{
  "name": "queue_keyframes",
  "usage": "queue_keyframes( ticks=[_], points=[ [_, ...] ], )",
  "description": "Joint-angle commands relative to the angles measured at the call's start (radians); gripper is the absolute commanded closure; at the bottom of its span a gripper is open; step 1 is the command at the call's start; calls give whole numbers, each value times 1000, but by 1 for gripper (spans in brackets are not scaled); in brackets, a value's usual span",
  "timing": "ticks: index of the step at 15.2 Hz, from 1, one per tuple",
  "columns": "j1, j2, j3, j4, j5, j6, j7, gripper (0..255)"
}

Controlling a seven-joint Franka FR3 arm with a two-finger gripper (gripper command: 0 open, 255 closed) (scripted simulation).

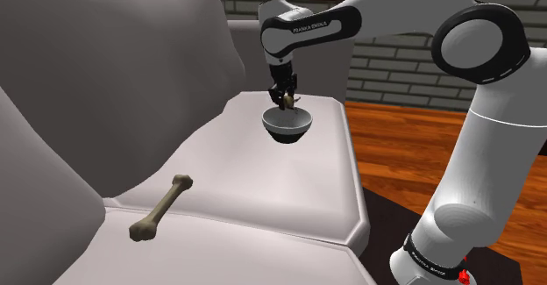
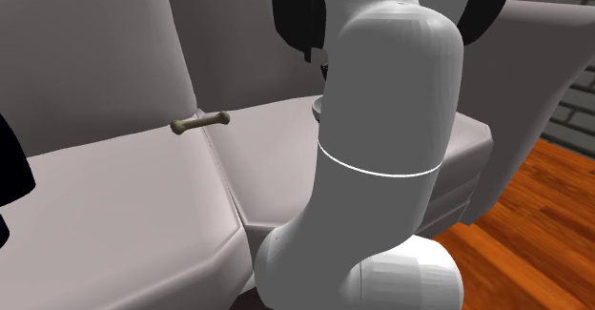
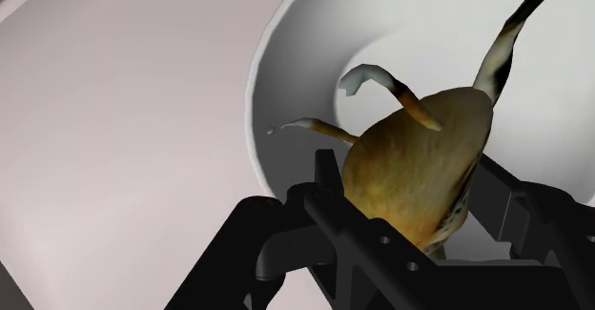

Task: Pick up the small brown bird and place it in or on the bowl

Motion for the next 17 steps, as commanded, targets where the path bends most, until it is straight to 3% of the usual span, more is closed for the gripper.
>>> queue_keyframes(
  ticks=[1,11,12,17],
  points=[
    [-1,3,-1,-22,-1,26,3,255],
    [-2,6,-1,-49,-2,55,8,255],
    [-2,6,-1,-49,-2,55,8,0],
    [-2,6,-1,-49,-2,55,8,0]
  ],
)
